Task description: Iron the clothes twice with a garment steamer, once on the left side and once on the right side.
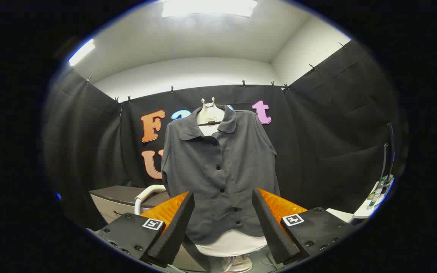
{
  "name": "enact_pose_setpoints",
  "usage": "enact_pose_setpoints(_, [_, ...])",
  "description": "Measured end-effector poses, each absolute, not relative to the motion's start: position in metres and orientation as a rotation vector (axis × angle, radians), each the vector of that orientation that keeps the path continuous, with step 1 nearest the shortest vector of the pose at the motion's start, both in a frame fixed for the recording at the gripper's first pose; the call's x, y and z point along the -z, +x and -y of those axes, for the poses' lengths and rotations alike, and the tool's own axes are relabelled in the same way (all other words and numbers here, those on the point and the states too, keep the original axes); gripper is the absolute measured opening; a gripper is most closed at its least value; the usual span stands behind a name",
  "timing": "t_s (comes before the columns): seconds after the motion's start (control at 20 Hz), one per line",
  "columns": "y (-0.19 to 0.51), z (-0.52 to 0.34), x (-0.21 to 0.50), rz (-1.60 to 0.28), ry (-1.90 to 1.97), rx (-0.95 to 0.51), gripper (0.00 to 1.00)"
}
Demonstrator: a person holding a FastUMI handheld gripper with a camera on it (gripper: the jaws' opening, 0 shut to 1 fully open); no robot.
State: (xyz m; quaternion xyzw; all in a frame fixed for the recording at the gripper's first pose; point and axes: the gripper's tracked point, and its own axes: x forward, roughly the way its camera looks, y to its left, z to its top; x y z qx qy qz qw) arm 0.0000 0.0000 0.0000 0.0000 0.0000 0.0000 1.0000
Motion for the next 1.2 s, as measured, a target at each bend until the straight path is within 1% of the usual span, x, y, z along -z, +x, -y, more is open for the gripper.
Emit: enact_pose_setpoints(1.2, [0.004, -0.018, 0.005, -0.004, -0.023, -0.017, 0.98])
